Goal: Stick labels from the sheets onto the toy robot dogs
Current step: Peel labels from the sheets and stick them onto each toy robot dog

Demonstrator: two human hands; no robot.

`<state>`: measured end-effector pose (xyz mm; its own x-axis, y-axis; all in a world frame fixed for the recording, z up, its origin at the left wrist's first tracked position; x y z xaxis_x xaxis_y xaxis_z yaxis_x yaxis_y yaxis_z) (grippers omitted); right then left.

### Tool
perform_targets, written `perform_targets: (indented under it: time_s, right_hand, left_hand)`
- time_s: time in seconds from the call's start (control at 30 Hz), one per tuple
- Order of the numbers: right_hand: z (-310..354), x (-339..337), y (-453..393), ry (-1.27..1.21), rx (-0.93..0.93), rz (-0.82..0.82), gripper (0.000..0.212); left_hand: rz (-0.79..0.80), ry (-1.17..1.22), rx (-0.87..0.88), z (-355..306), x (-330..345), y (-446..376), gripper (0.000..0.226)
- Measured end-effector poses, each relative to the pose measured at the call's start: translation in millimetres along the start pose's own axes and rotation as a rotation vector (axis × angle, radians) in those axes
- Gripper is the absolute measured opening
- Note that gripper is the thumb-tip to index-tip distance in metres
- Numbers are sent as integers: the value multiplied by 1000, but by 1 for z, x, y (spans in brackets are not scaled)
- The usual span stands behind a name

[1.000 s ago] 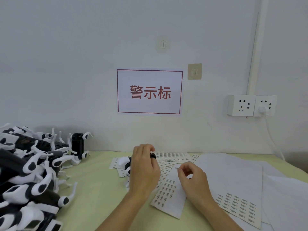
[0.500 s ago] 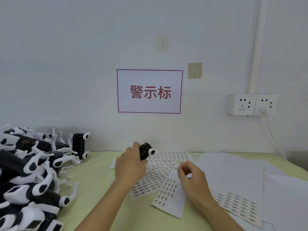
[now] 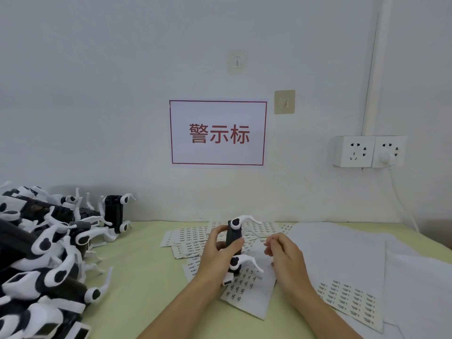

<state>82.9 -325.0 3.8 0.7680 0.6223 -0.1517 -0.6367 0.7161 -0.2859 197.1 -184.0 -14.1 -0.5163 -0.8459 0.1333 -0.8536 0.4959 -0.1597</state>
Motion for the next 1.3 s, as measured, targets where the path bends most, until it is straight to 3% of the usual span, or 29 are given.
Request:
perform_targets:
  time_s: [0.2, 0.4, 0.53, 0.63, 0.8, 0.97, 1.1, 1.3]
  right_hand:
    - [11, 3, 4, 27, -93, 36, 19]
    - [35, 17, 20, 353, -361, 36, 19]
    - [57, 6, 25, 381, -480, -58, 24]
    - [69, 4, 14, 324, -433, -25, 26]
    - [76, 23, -11, 416, -219, 269, 10]
    - [93, 41, -22, 490, -189, 424, 23]
    - [93, 51, -28, 533, -222, 441, 24]
    - [93, 50, -27, 625, -291, 444, 10]
  left_hand:
    - [99, -36, 99, -9, 7, 4, 57]
    - [122, -30, 150, -15, 8, 7, 60]
    - [97, 13, 127, -13, 4, 5, 58]
    - [73, 87, 84, -10, 0, 4, 56]
    - [74, 184, 47, -10, -1, 4, 54]
    - [122, 240, 49, -12, 3, 4, 57]
    - [126, 276, 24, -7, 3, 2, 57]
    - [143, 233, 39, -9, 5, 3, 57]
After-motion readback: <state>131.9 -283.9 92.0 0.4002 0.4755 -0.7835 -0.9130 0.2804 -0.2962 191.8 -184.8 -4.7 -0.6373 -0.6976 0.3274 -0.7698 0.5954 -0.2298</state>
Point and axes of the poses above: each hand's wrist, its own y-axis away from the middle knuckle, its own x-axis out of the palm, z = x × y, the point moved 10 cm from there along -y, towards the middle knuckle, and after that the axes turned 4 degrees about x, right-handed, at the moved point
